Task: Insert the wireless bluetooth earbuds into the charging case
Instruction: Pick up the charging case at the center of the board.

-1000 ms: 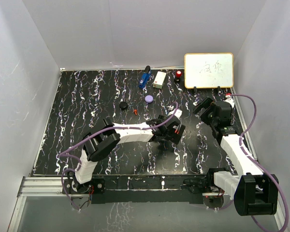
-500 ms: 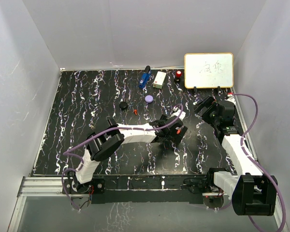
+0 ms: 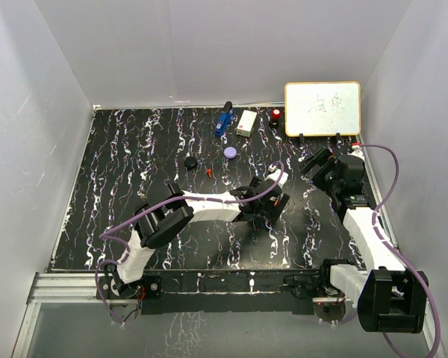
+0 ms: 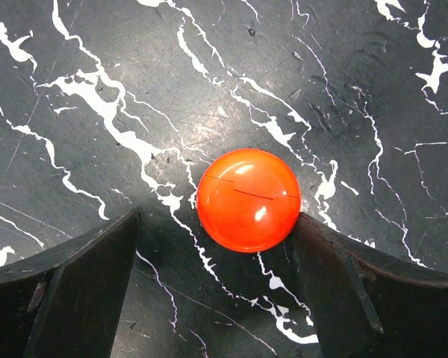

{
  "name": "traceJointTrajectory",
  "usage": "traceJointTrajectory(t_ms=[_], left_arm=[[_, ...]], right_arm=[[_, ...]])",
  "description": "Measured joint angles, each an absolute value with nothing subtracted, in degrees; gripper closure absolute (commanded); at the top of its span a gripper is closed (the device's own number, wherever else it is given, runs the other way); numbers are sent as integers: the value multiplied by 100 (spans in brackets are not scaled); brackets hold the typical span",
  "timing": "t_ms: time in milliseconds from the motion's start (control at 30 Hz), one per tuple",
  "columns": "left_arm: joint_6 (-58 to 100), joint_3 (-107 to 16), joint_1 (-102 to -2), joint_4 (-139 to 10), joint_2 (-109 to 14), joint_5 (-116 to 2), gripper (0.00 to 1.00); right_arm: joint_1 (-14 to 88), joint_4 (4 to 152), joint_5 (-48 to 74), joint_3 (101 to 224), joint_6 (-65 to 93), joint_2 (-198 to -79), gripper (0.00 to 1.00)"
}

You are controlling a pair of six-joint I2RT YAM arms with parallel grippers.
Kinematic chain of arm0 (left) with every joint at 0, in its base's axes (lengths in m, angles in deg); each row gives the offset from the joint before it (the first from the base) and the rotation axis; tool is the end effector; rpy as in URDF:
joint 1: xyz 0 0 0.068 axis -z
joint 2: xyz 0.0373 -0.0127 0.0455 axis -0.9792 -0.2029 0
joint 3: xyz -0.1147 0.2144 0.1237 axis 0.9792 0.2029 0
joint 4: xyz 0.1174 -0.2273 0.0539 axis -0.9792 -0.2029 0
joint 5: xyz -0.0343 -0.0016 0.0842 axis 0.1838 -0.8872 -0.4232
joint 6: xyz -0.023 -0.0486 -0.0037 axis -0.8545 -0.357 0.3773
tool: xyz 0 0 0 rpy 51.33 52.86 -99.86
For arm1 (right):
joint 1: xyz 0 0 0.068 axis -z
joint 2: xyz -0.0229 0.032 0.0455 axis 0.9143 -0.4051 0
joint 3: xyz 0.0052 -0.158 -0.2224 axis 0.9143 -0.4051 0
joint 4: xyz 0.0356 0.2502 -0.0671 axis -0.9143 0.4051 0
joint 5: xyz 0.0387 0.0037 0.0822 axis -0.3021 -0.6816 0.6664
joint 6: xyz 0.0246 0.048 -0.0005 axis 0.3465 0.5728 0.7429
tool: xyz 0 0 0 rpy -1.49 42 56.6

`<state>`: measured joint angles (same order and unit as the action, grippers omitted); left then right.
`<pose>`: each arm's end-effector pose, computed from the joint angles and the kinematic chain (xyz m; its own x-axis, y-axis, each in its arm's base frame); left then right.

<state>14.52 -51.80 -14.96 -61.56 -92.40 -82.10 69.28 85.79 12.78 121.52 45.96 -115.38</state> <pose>0.2164 -0.4080 0.1566 -0.4874 0.3219 -0.8117 0.6350 0.7687 -0.0765 0.2222 -0.0074 0.2398 -0.4446 0.6474 -0.6190 0.2784 0.7567 0.5915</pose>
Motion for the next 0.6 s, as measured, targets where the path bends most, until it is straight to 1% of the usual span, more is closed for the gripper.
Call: traceJointTrajectory(t_ms=[167, 333, 433, 600], left_arm=[[1504, -5051, -1512, -5847, -9240, -8191, 29], [1576, -4905, -1521, -5467, -9240, -8094, 31], [1618, -4846, -1523, -5305, -9240, -8033, 41], [1642, -4837, -1560, -5246, -9250, -7952, 64]], right_arm=[[6935, 8577, 1324, 12150, 4594, -11538, 4], [6963, 8577, 1350, 12148, 4594, -11538, 5], [6965, 8577, 1381, 12139, 4594, -11538, 5], [6972, 8570, 1392, 12137, 4590, -11538, 5]])
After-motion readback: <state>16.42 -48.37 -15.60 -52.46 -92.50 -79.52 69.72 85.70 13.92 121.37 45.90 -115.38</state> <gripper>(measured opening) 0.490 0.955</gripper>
